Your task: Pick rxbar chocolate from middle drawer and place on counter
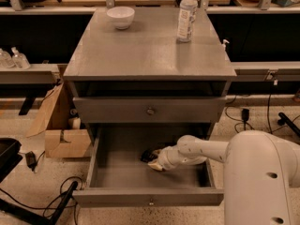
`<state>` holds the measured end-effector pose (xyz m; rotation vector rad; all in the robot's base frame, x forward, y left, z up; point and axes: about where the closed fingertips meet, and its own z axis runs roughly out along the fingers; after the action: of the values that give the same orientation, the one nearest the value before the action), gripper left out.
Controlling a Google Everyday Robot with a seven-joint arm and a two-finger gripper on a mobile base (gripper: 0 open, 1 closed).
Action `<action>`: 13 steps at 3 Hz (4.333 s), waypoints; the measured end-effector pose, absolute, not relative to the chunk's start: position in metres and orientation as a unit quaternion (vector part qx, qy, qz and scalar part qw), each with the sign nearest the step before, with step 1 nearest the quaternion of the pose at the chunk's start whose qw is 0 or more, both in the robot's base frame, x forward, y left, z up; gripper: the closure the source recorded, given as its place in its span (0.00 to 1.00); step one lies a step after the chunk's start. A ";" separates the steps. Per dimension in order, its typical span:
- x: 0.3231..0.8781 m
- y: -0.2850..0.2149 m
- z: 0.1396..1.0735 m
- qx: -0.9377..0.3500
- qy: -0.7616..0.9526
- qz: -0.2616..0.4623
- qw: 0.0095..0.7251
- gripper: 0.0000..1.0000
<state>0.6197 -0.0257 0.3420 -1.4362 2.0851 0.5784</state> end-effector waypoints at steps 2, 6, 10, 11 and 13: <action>0.620 -0.026 0.342 -0.533 0.773 0.215 0.269 0.83; 0.620 -0.026 0.342 -0.533 0.773 0.215 0.269 0.00; 0.615 -0.021 0.341 -0.534 0.772 0.217 0.267 0.64; 0.606 -0.023 0.356 -0.535 0.770 0.213 0.273 0.87; 0.559 -0.026 0.431 -0.539 0.769 0.193 0.285 1.00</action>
Offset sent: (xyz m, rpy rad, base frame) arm 0.0000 0.0000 0.0000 0.0000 0.0000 0.0000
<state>0.5591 -0.0260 0.4312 -1.4419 2.0566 0.5153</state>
